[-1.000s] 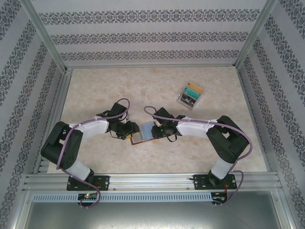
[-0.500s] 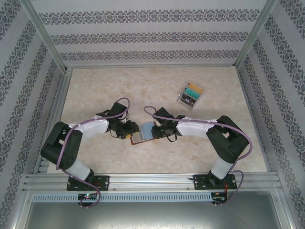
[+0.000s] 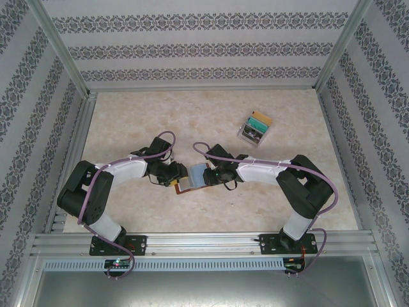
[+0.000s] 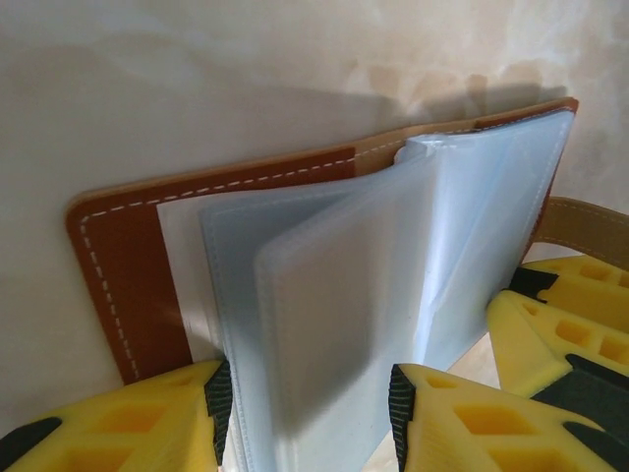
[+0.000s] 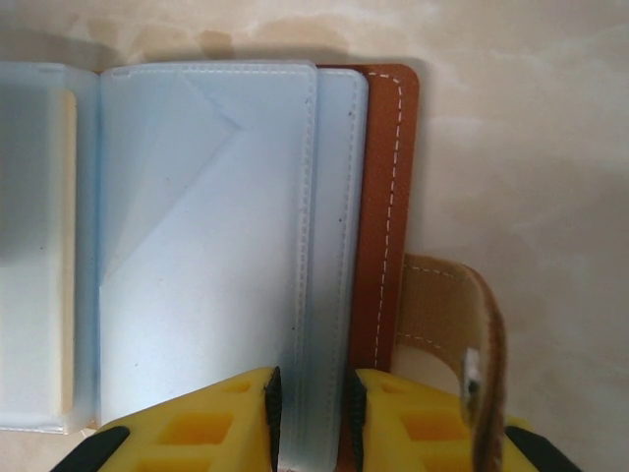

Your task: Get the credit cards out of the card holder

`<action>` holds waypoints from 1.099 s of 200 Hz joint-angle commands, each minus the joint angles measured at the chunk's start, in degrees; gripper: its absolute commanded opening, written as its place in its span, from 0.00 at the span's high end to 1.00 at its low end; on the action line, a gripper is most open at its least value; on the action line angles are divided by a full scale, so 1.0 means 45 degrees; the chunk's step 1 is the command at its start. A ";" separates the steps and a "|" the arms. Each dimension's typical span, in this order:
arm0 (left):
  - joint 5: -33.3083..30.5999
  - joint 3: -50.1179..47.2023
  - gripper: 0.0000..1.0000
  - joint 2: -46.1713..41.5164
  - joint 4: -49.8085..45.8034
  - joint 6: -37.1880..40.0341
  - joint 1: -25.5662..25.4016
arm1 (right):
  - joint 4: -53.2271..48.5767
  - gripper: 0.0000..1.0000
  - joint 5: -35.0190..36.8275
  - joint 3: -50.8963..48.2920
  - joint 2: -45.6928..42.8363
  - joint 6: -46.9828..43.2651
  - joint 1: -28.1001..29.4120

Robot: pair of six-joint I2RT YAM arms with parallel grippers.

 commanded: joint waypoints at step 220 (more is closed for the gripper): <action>-0.0332 0.0649 0.31 -0.0393 -0.0657 0.0591 -0.0438 | 0.0017 0.71 -0.0147 -0.0186 0.0555 0.0327 0.0275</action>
